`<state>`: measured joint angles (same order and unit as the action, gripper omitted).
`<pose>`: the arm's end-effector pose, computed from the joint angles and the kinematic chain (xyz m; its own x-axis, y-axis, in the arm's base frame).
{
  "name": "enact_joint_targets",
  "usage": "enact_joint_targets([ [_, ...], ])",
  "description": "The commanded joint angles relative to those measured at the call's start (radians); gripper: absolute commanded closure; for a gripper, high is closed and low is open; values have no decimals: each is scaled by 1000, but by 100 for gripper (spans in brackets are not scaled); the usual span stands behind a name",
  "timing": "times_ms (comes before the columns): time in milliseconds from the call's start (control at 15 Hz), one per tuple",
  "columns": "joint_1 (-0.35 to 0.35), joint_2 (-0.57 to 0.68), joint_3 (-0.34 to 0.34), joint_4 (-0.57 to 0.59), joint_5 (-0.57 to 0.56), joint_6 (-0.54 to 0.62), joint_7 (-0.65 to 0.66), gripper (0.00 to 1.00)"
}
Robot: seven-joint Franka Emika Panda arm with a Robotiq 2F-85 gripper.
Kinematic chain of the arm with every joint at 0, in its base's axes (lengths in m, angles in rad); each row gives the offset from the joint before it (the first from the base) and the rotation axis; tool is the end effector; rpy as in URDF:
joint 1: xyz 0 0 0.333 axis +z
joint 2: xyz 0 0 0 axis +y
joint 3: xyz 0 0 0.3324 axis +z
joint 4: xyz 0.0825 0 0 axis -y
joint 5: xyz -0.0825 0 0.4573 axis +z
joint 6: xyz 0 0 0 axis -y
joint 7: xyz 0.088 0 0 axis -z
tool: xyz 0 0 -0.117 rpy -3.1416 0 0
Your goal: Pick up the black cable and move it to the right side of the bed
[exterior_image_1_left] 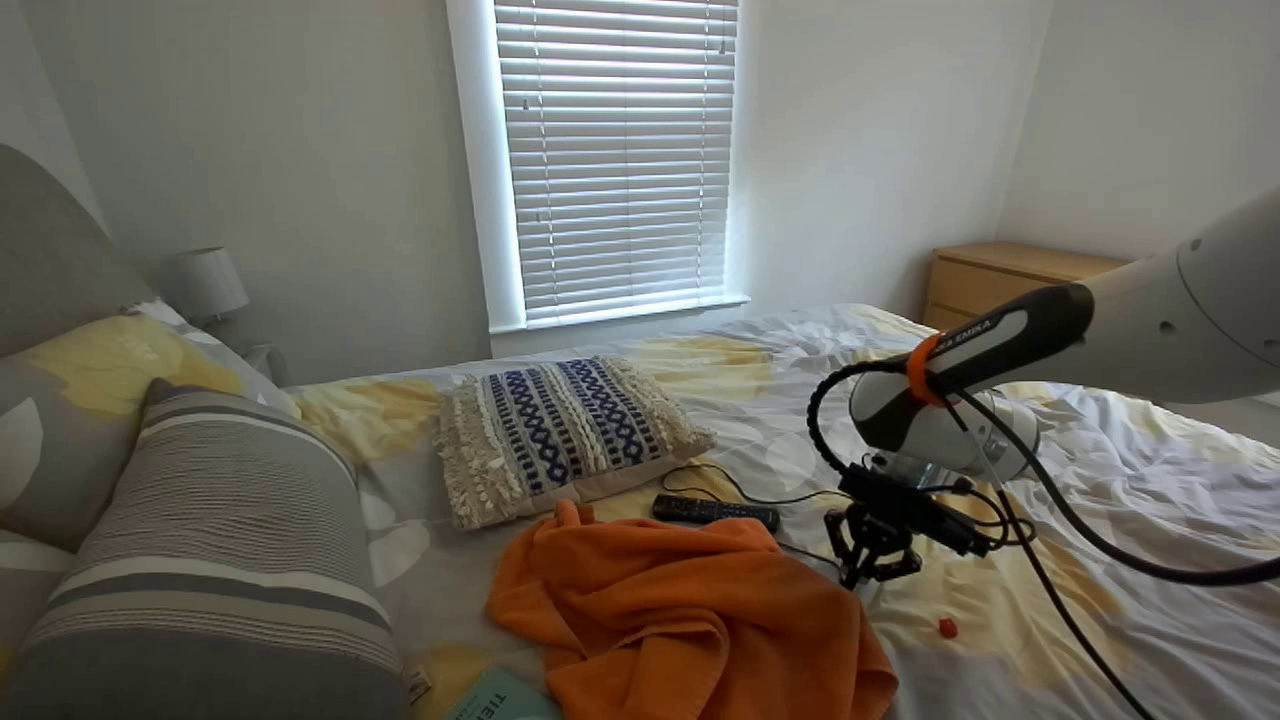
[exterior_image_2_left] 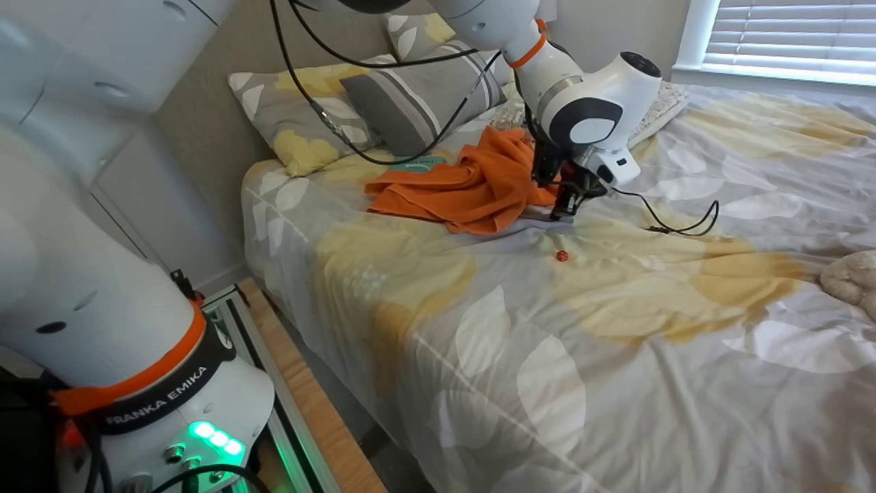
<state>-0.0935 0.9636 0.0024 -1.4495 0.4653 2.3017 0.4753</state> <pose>0.7607 -0.0569 0.0446 0.6184 -0.7347 -0.2789 -0.7856 -0.5874 -0.1944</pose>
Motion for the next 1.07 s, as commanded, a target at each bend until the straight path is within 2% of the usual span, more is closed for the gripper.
enact_joint_targets([
  [0, 4, -12, 2, -26, -10, 51, -47, 68],
  [400, 7, -3, 19, -30, -11, 129, -114, 24],
  [467, 7, -3, 21, -32, -11, 139, -121, 36],
  [533, 6, -2, 25, -35, -11, 151, -130, 61],
  [667, 7, -7, 29, -44, -11, 162, -139, 63],
  [867, 7, -21, 31, -59, -12, 159, -139, 89],
  [1000, 7, -34, 32, -68, -12, 152, -137, 100],
])
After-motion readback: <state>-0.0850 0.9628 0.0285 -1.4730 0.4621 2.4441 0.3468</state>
